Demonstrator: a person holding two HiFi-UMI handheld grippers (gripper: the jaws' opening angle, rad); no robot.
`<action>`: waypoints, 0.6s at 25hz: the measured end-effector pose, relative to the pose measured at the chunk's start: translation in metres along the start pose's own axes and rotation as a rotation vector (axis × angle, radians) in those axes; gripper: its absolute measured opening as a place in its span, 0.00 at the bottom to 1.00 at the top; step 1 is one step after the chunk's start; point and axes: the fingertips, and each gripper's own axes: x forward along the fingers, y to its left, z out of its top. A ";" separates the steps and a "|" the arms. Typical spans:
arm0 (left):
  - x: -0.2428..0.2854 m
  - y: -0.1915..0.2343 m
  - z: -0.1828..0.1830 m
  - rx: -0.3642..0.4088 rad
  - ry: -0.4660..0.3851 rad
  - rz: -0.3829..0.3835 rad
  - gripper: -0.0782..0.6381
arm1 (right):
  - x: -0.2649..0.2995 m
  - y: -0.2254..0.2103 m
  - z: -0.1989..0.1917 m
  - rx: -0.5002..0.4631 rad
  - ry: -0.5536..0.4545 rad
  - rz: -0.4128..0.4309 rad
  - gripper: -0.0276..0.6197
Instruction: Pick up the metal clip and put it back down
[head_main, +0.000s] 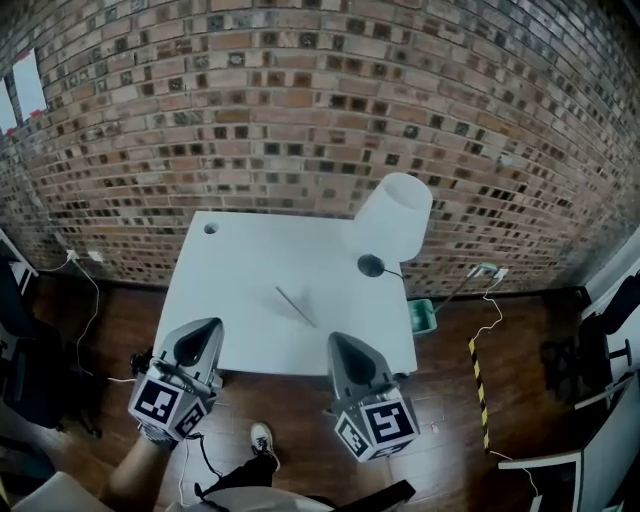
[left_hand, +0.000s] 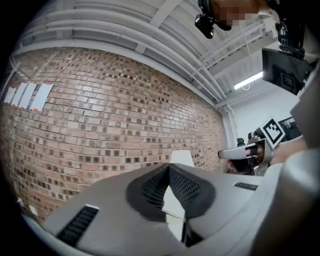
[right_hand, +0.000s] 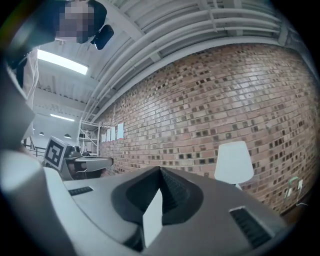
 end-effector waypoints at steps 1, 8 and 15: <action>-0.009 -0.013 0.001 0.001 0.002 -0.001 0.13 | -0.014 0.003 0.001 0.003 -0.005 0.004 0.01; -0.090 -0.128 0.000 0.038 -0.052 0.026 0.13 | -0.149 0.027 -0.008 -0.017 -0.005 0.059 0.01; -0.173 -0.233 -0.015 0.038 -0.024 0.030 0.13 | -0.267 0.056 -0.024 -0.022 0.018 0.079 0.01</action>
